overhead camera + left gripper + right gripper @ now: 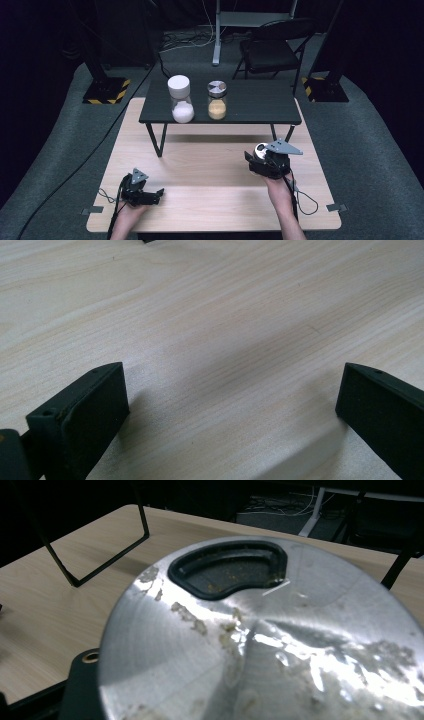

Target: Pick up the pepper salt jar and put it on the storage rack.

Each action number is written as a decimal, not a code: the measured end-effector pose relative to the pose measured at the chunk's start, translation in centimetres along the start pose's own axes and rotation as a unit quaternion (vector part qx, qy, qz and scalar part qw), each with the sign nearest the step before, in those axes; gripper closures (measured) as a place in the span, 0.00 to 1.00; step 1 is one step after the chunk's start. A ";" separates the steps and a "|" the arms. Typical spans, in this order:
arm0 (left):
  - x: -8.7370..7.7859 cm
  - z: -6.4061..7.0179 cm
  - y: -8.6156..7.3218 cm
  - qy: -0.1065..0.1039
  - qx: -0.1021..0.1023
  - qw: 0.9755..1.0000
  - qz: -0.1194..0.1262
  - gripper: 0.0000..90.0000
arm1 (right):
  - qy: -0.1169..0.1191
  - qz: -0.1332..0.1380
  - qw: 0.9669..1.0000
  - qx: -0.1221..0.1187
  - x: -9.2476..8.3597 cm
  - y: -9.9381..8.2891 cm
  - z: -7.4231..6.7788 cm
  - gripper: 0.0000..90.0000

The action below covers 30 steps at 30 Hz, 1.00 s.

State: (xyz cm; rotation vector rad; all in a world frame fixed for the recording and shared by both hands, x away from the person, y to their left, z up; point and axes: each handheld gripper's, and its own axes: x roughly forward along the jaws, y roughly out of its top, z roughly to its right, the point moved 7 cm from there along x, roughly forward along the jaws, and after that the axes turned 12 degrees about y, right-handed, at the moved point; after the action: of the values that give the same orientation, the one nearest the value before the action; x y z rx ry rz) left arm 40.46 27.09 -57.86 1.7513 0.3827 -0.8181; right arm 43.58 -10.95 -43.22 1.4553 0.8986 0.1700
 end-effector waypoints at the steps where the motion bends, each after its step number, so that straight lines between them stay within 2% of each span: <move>1: 0.0 0.0 0.0 0.000 0.000 1.000 0.000 0.00 | 0.000 0.000 1.000 -0.001 0.0 0.2 0.0 0.34; 30: 0.0 0.0 0.0 0.000 0.000 1.000 0.000 0.00 | -0.001 -0.004 1.000 -0.011 0.1 4.5 -0.3 0.34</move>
State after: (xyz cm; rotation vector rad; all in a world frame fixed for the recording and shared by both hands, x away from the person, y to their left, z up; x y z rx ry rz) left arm 40.47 27.07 -57.86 1.7509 0.3826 -0.8184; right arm 45.33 -9.96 -39.14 1.4300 0.8993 0.1723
